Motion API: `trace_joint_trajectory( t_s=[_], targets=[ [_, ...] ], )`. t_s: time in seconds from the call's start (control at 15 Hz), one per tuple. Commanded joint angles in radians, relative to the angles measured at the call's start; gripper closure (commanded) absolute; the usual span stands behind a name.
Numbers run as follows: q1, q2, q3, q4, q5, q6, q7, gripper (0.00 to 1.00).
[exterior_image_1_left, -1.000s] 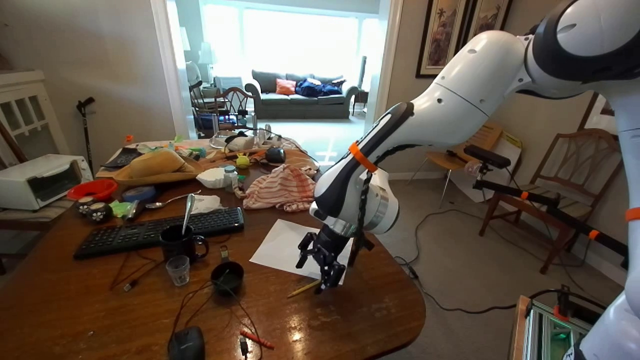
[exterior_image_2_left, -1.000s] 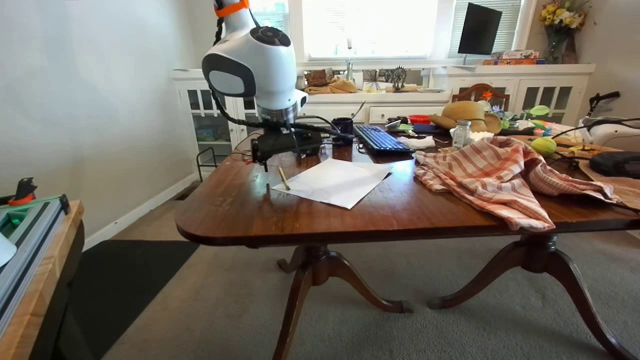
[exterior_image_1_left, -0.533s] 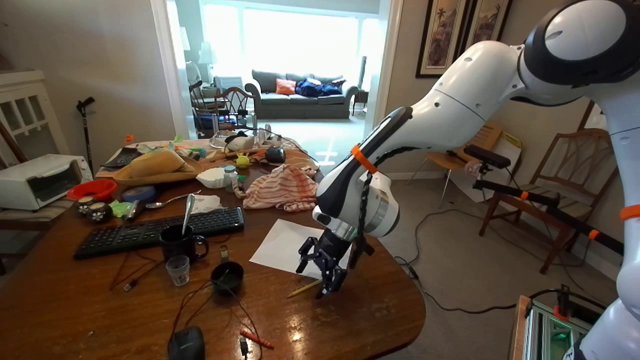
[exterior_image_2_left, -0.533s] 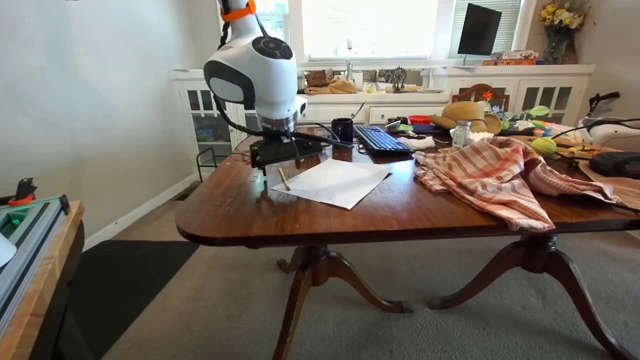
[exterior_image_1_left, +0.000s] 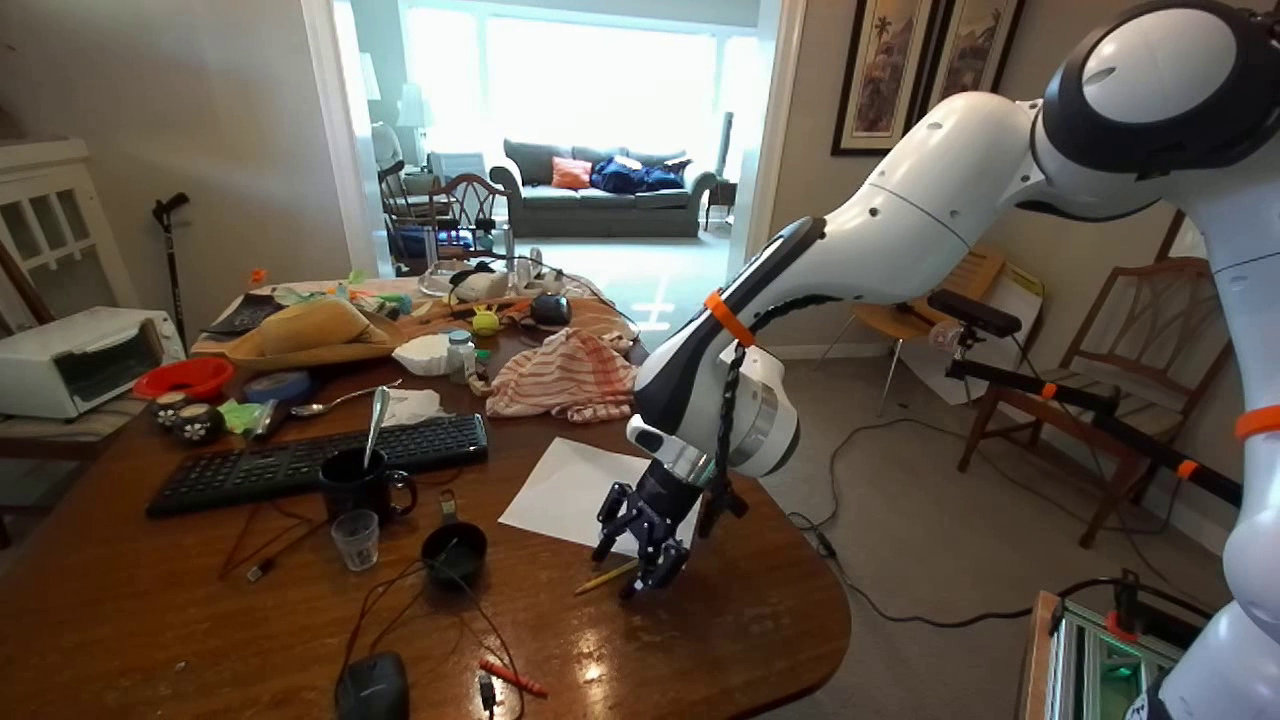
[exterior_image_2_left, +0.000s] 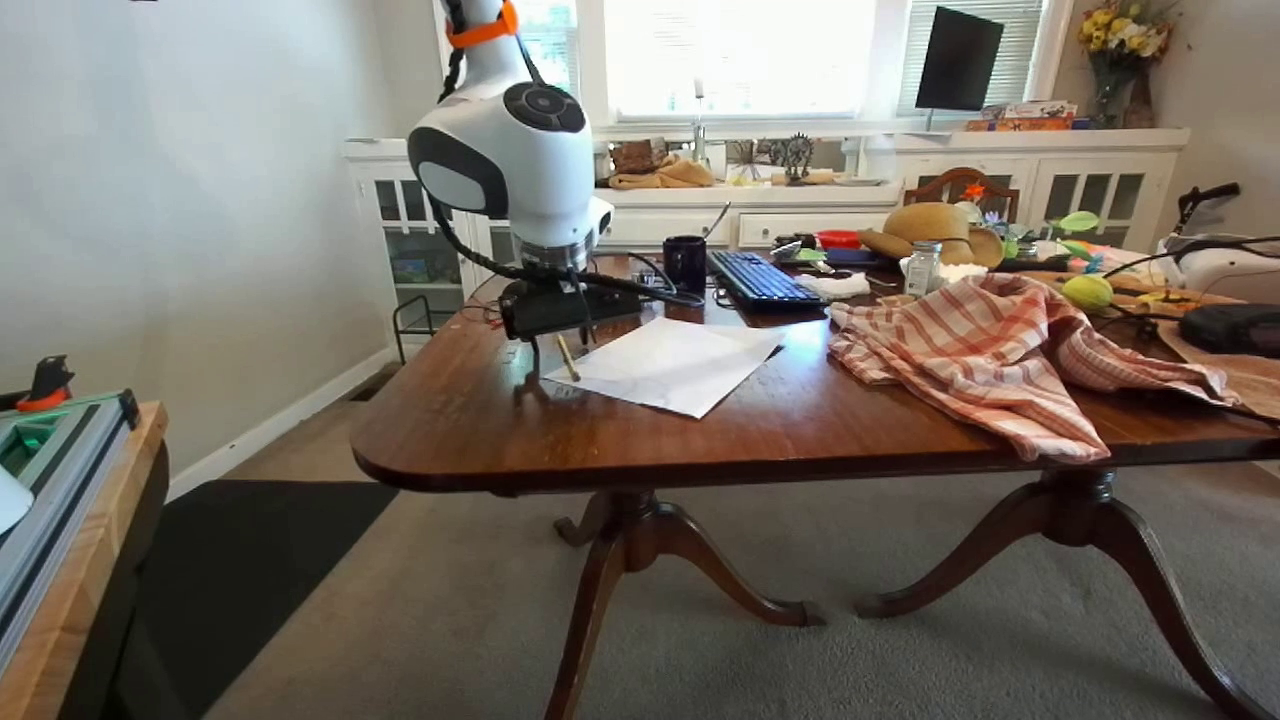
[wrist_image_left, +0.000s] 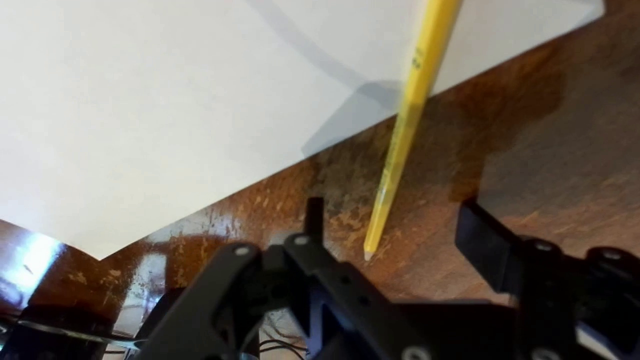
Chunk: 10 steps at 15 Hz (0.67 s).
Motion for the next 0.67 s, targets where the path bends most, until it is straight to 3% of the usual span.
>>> trace_joint_trajectory(
  t_s=[0.0, 0.27, 0.53, 0.6],
  targets=[
    [-0.039, 0.04, 0.033, 0.014, 0.035, 0.034, -0.041, 0.44],
    [-0.049, 0.044, 0.022, 0.014, 0.022, 0.015, -0.028, 0.37],
    [-0.052, 0.046, 0.016, 0.014, 0.015, 0.001, -0.018, 0.55],
    [-0.052, 0.046, 0.013, 0.014, 0.012, -0.004, -0.014, 0.55]
  ],
)
